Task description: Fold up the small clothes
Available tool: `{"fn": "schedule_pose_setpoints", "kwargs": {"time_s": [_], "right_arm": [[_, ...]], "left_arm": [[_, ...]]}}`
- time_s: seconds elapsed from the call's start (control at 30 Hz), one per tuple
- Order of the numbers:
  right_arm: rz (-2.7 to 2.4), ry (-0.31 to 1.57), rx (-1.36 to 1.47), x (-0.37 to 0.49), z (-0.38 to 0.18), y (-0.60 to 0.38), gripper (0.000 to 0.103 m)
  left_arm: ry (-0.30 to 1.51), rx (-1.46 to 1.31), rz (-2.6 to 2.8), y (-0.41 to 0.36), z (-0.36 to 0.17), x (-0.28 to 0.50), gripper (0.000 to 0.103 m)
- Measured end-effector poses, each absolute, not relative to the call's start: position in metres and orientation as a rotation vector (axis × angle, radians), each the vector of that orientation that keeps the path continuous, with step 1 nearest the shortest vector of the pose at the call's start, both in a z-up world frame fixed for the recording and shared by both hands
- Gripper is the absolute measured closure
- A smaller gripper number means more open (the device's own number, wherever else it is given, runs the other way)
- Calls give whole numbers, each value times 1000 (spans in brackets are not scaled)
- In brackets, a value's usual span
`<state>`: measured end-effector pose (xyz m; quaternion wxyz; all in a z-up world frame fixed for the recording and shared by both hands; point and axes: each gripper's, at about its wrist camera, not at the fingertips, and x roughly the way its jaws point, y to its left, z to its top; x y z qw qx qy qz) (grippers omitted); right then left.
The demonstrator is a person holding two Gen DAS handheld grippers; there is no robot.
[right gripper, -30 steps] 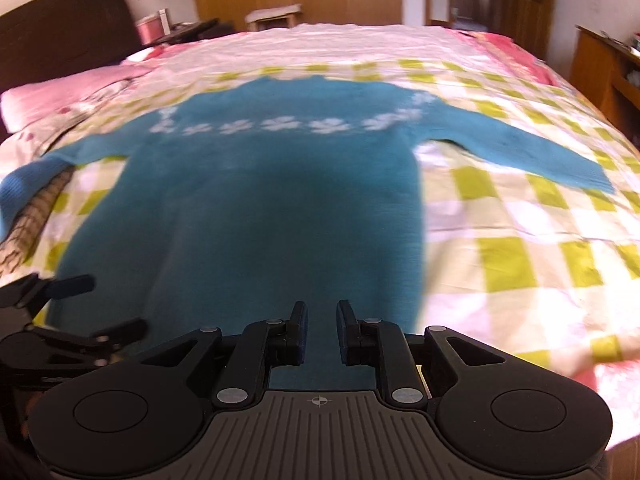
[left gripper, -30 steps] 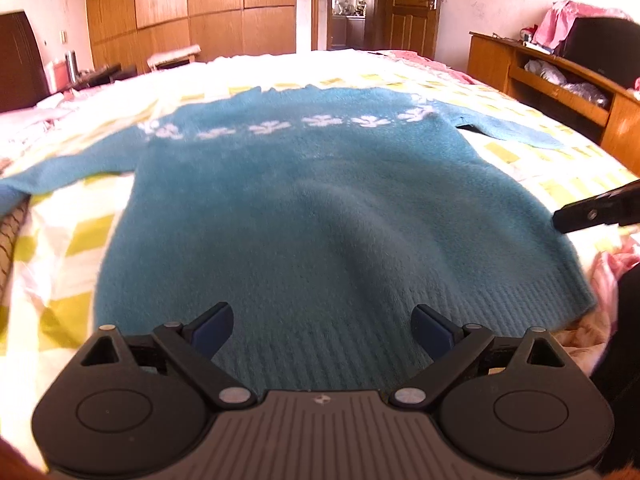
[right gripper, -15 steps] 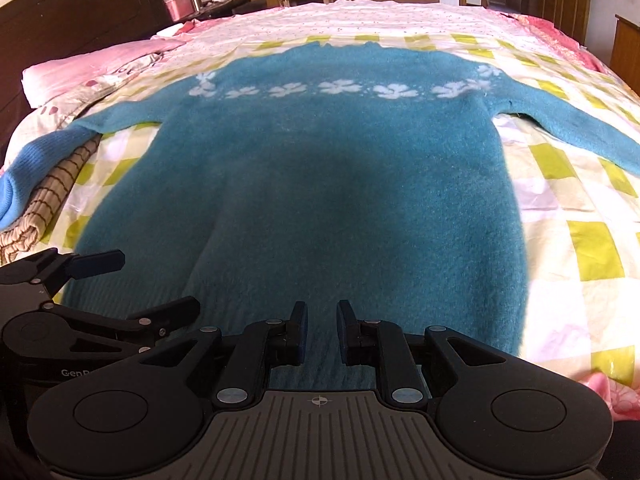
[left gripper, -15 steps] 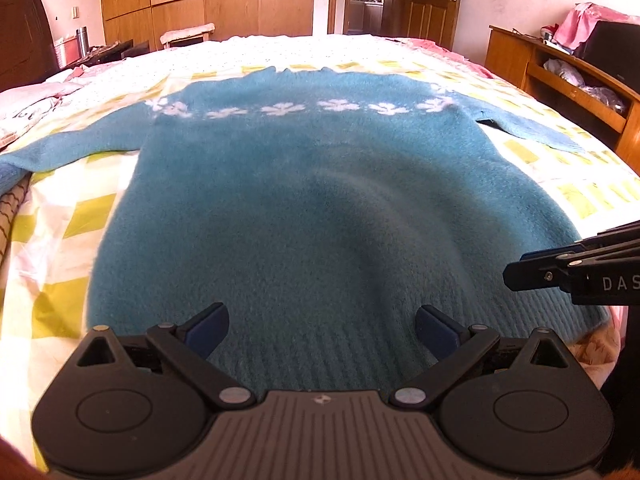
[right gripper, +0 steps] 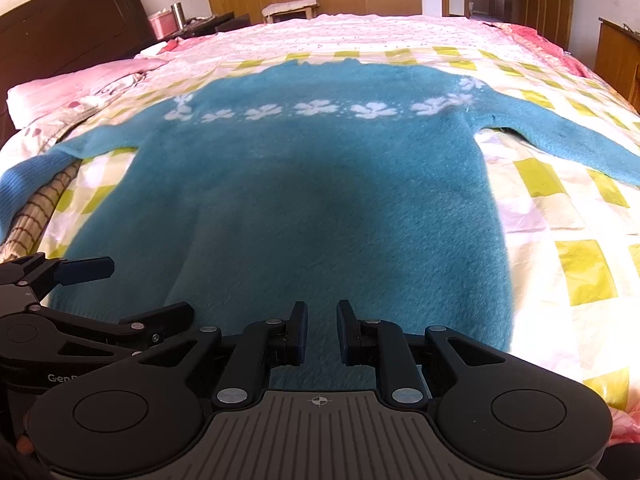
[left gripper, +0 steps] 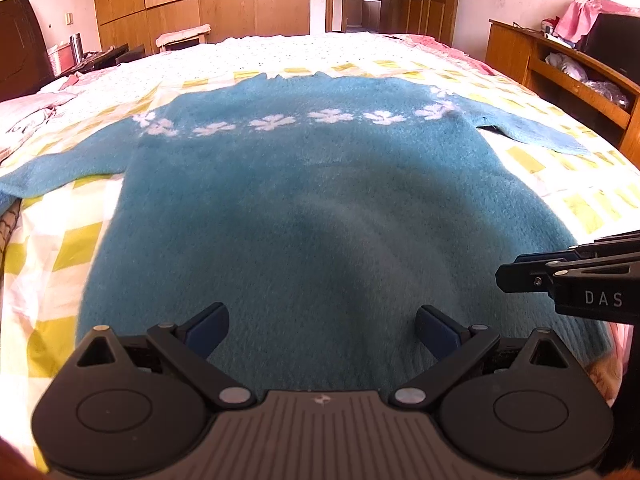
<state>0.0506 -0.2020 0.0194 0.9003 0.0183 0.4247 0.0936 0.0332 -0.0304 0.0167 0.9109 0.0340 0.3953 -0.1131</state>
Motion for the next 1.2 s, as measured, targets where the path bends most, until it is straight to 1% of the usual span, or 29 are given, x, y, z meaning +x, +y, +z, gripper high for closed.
{"fn": "schedule_pose_setpoints", "kwargs": {"time_s": [0.53, 1.2], "right_arm": [[182, 862, 134, 67, -3, -223, 85], [208, 829, 117, 65, -6, -225, 85]], "left_arm": [[870, 153, -228, -60, 5, 53, 0], [900, 130, -201, -66, -3, 63, 0]]}}
